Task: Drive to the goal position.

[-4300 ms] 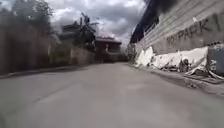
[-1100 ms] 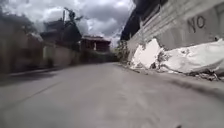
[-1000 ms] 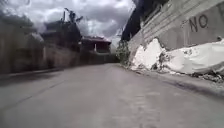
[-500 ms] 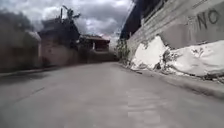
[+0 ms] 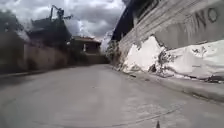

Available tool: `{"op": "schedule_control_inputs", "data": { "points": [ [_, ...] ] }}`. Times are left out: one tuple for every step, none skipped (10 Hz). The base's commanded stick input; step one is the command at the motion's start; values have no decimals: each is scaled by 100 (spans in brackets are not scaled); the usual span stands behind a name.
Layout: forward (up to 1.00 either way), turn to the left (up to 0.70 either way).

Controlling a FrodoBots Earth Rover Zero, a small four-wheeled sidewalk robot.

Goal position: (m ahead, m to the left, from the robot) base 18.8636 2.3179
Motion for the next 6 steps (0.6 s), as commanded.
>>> {"op": "schedule_control_inputs", "data": {
  "points": [
    [100, 0],
    [100, 0],
    [100, 0],
    [100, 0],
    [100, 0],
    [100, 0]
  ]
}}
